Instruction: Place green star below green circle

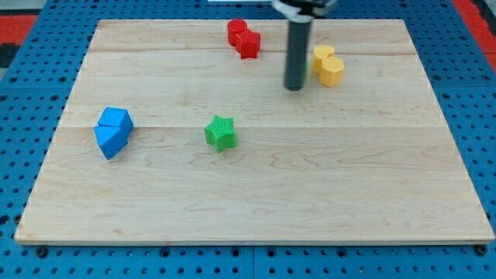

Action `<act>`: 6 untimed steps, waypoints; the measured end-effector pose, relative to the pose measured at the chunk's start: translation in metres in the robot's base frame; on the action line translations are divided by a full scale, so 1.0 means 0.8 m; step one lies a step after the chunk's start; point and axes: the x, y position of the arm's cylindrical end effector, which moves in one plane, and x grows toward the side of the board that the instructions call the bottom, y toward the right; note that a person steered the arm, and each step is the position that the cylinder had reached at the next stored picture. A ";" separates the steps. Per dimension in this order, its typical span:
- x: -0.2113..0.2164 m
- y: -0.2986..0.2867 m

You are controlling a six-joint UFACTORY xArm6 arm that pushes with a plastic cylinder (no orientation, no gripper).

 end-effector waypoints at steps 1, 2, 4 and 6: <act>0.119 0.023; 0.228 -0.038; 0.137 -0.171; 0.080 -0.097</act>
